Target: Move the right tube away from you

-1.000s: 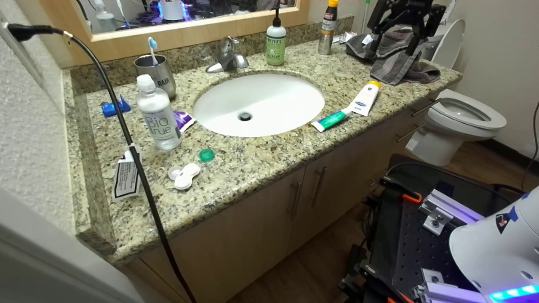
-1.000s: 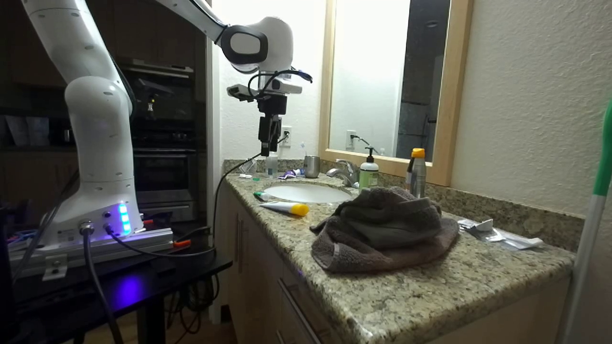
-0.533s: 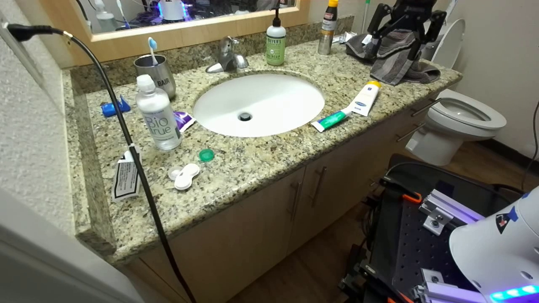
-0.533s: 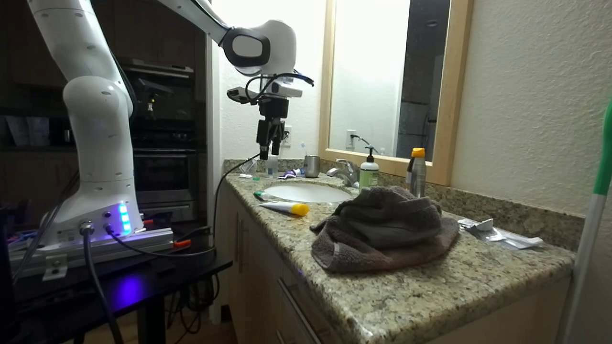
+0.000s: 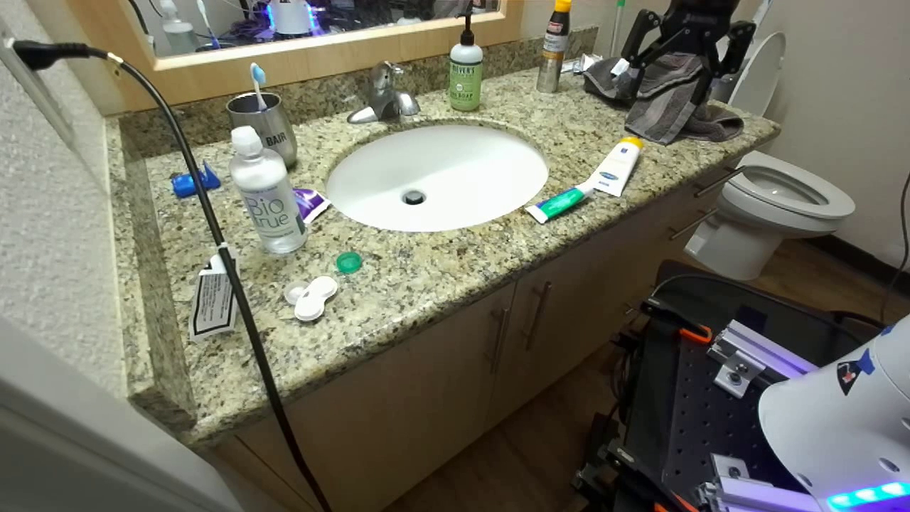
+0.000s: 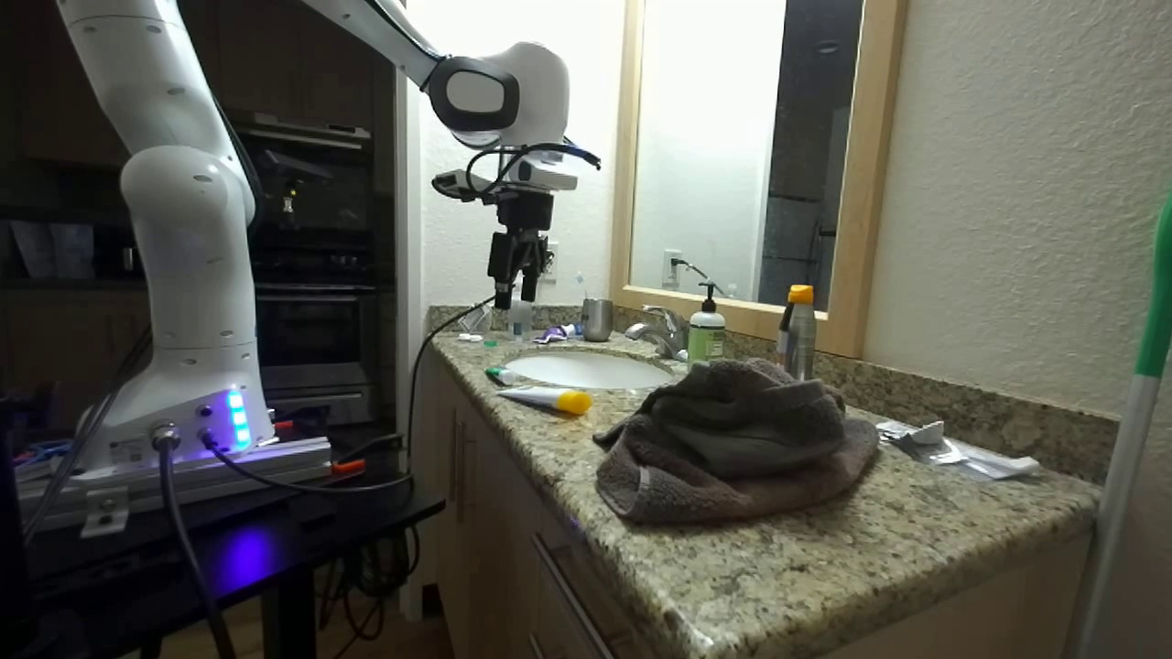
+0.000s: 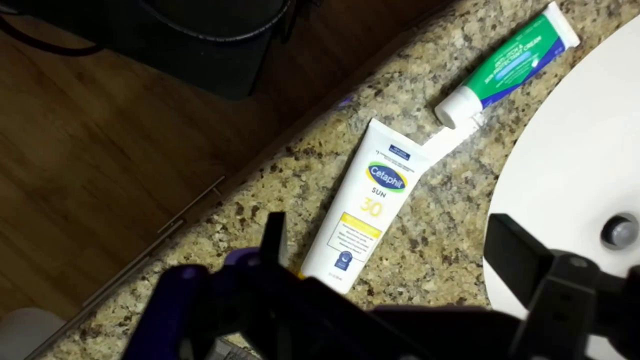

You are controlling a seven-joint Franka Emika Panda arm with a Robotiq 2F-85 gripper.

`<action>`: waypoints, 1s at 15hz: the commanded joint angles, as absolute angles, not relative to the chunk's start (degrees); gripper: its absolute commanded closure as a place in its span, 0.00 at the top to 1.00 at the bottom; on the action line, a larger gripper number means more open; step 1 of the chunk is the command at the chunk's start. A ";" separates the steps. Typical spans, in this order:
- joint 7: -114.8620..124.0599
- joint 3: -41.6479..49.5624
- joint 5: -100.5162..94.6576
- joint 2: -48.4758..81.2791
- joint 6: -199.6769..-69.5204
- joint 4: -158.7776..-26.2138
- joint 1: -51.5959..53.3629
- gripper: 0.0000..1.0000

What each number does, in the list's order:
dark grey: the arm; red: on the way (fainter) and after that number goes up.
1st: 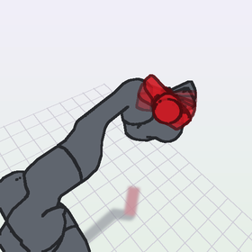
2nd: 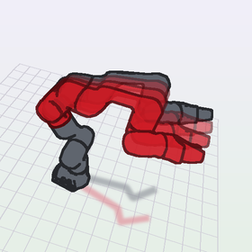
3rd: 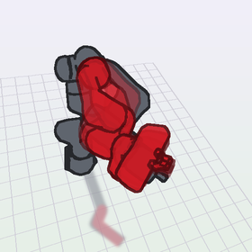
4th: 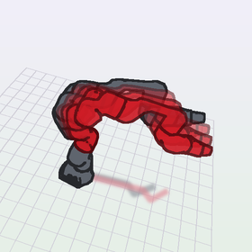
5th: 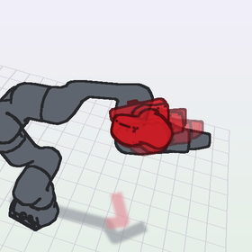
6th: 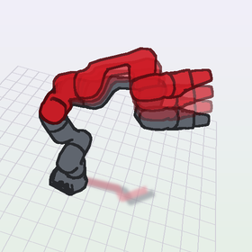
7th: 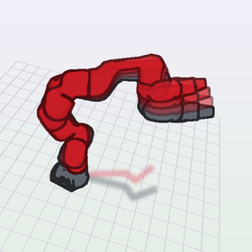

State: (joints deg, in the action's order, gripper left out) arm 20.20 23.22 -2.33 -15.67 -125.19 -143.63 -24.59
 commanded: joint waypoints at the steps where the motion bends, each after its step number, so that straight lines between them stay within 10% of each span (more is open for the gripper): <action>1: 23.48 22.14 -2.29 -13.58 -124.31 -142.88 -26.34 1.00; 15: 35.32 24.11 0.77 -1.16 -135.89 -140.60 -27.08 1.00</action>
State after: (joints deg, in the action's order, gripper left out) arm 32.75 23.61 -1.69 -8.52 -130.16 -143.33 -25.91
